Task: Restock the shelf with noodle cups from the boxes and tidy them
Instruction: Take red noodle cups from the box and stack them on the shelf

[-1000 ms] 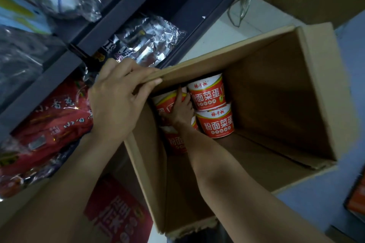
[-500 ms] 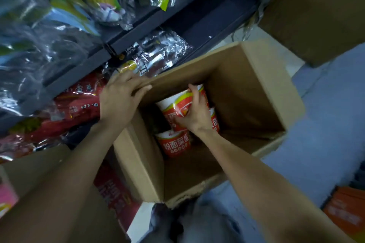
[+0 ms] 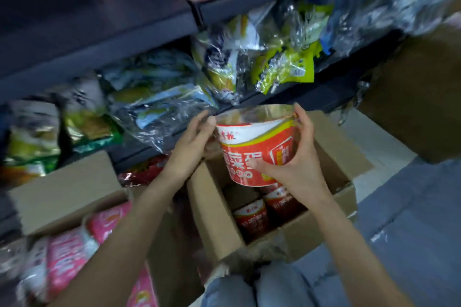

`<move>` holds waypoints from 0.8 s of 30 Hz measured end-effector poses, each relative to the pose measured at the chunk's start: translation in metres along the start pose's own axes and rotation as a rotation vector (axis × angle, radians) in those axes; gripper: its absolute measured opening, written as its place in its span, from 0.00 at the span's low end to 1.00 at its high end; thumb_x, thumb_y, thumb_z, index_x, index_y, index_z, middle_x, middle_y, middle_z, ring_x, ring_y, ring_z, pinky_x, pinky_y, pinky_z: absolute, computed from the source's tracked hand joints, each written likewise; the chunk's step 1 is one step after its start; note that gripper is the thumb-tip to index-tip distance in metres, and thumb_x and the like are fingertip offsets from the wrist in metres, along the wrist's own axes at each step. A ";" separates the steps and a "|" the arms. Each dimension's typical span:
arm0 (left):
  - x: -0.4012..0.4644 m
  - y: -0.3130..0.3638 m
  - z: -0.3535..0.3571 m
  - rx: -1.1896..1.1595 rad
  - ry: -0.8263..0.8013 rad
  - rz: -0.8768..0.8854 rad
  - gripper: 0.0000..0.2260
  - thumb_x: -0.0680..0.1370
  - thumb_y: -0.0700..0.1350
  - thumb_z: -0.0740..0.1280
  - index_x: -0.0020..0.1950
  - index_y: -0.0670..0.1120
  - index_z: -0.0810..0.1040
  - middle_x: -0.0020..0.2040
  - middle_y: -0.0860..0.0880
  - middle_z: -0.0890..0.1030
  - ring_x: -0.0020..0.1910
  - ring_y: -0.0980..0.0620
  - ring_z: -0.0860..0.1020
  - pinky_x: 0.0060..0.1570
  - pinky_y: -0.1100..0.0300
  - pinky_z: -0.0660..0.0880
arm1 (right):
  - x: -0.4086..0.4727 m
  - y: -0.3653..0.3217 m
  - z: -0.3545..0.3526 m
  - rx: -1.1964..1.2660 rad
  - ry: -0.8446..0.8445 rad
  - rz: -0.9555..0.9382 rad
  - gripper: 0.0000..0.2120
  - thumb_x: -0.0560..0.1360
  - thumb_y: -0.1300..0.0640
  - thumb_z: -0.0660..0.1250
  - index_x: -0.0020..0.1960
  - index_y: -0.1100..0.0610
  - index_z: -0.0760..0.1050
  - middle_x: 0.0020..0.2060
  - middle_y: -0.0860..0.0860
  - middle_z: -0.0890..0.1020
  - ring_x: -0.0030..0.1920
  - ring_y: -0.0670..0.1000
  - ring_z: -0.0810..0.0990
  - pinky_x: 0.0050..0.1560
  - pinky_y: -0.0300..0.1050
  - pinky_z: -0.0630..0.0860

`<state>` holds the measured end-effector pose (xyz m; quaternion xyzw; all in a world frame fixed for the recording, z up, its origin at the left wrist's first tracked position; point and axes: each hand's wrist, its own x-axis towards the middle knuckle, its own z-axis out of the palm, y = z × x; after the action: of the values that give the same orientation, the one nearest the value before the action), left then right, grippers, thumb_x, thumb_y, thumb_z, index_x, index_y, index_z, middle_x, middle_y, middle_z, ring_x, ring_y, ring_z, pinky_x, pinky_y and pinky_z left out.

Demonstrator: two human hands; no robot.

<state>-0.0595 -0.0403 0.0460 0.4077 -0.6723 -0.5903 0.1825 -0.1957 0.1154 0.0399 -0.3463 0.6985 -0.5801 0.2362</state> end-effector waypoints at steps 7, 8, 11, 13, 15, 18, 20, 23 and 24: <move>-0.097 0.111 -0.094 -0.089 0.223 0.427 0.31 0.69 0.65 0.65 0.68 0.53 0.70 0.62 0.58 0.78 0.62 0.60 0.75 0.61 0.62 0.73 | 0.019 -0.139 0.048 0.173 -0.199 -0.338 0.56 0.59 0.49 0.81 0.73 0.42 0.45 0.72 0.46 0.62 0.70 0.41 0.66 0.67 0.41 0.69; -0.101 0.124 -0.105 -0.040 0.236 0.478 0.34 0.69 0.62 0.69 0.71 0.52 0.67 0.63 0.58 0.77 0.62 0.61 0.75 0.58 0.65 0.73 | 0.030 -0.154 0.057 0.144 -0.222 -0.356 0.56 0.60 0.48 0.81 0.74 0.45 0.46 0.72 0.46 0.61 0.70 0.40 0.65 0.68 0.39 0.68; -0.080 0.144 -0.136 0.074 0.323 0.556 0.41 0.68 0.52 0.76 0.75 0.49 0.59 0.67 0.54 0.73 0.63 0.61 0.73 0.60 0.65 0.72 | 0.073 -0.183 0.086 -0.093 -0.206 -0.390 0.55 0.61 0.41 0.78 0.77 0.49 0.47 0.74 0.48 0.59 0.73 0.46 0.61 0.71 0.48 0.64; -0.052 0.150 -0.153 0.104 0.387 0.584 0.43 0.66 0.51 0.77 0.75 0.49 0.58 0.68 0.56 0.70 0.65 0.62 0.70 0.63 0.63 0.70 | 0.101 -0.193 0.106 -0.231 -0.127 -0.381 0.53 0.63 0.39 0.76 0.77 0.49 0.50 0.71 0.52 0.62 0.71 0.52 0.63 0.69 0.53 0.66; -0.021 0.154 -0.165 0.095 0.431 0.597 0.41 0.67 0.53 0.77 0.74 0.49 0.59 0.67 0.57 0.70 0.65 0.63 0.70 0.64 0.63 0.69 | 0.128 -0.196 0.125 -0.250 -0.076 -0.391 0.49 0.66 0.42 0.76 0.77 0.51 0.53 0.65 0.54 0.70 0.59 0.52 0.75 0.60 0.51 0.74; 0.029 0.153 -0.177 0.231 0.502 0.545 0.30 0.72 0.52 0.73 0.70 0.51 0.64 0.64 0.54 0.72 0.64 0.59 0.71 0.61 0.65 0.69 | 0.163 -0.193 0.148 -0.303 -0.048 -0.370 0.40 0.72 0.51 0.73 0.77 0.55 0.55 0.61 0.54 0.76 0.52 0.51 0.80 0.56 0.52 0.77; 0.060 0.145 -0.184 0.435 0.598 0.390 0.26 0.75 0.54 0.68 0.70 0.48 0.66 0.66 0.45 0.71 0.65 0.47 0.69 0.62 0.55 0.69 | 0.174 -0.191 0.155 -0.334 -0.096 -0.389 0.35 0.74 0.57 0.70 0.76 0.56 0.57 0.64 0.55 0.75 0.61 0.54 0.77 0.63 0.50 0.73; 0.074 0.140 -0.179 0.435 0.604 0.254 0.21 0.78 0.52 0.64 0.69 0.50 0.68 0.63 0.43 0.73 0.58 0.46 0.74 0.57 0.55 0.72 | 0.171 -0.188 0.154 -0.381 -0.176 -0.466 0.32 0.77 0.59 0.66 0.76 0.56 0.56 0.70 0.54 0.69 0.69 0.52 0.69 0.63 0.37 0.63; 0.070 0.139 -0.173 0.346 0.584 0.281 0.21 0.78 0.50 0.64 0.70 0.51 0.68 0.63 0.46 0.74 0.57 0.51 0.75 0.56 0.57 0.72 | 0.164 -0.185 0.150 -0.383 -0.167 -0.496 0.30 0.78 0.59 0.65 0.76 0.56 0.57 0.71 0.53 0.67 0.70 0.50 0.67 0.62 0.35 0.60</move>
<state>-0.0223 -0.2094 0.2010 0.4876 -0.7313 -0.2958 0.3742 -0.1534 -0.1224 0.1995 -0.5907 0.6672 -0.4477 0.0747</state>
